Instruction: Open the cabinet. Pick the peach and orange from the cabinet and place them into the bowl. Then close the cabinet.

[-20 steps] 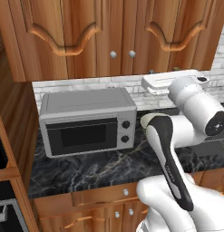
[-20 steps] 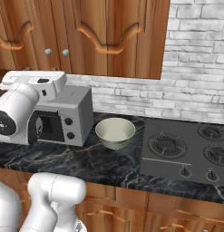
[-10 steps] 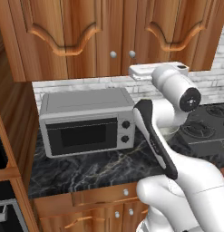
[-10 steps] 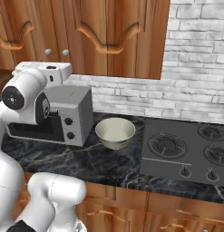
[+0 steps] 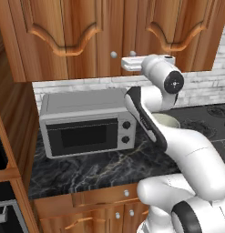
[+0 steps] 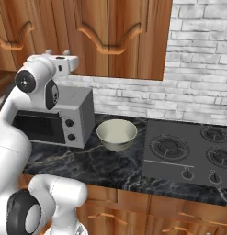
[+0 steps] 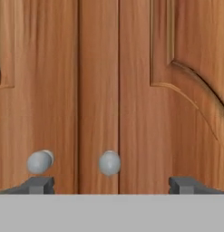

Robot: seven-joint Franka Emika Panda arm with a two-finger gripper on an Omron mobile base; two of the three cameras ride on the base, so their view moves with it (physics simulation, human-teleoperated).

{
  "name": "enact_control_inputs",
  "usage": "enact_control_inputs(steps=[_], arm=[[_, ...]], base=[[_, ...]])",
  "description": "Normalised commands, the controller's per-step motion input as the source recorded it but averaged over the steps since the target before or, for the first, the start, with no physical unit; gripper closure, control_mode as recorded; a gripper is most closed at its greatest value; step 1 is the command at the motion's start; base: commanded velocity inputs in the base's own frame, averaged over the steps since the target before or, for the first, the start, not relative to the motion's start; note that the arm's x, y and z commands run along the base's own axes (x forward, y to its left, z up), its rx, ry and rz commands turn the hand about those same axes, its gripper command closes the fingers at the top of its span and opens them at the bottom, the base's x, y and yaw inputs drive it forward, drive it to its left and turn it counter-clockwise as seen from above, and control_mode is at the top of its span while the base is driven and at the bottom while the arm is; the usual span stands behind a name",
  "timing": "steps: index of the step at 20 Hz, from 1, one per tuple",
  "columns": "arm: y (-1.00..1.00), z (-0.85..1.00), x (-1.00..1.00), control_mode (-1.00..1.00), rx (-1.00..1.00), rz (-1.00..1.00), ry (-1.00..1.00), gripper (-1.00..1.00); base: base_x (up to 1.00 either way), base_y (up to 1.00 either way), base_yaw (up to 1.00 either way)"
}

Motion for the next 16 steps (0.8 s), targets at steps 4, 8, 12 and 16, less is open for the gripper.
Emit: enact_control_inputs(steps=[4,8,12,16], arm=[[0.06,-0.01,0.98,-1.0,0.0,0.0,0.0,-1.0],[0.02,-0.33,1.0,-1.0,0.0,0.0,0.0,-1.0],[0.01,-0.51,1.0,-1.0,0.0,0.0,0.0,-1.0],[0.03,-0.39,0.97,-1.0,0.0,-0.03,0.0,1.0]], base=[[0.0,0.0,0.0],[0.0,0.0,0.0],[0.0,0.0,0.0],[0.0,0.0,0.0]])
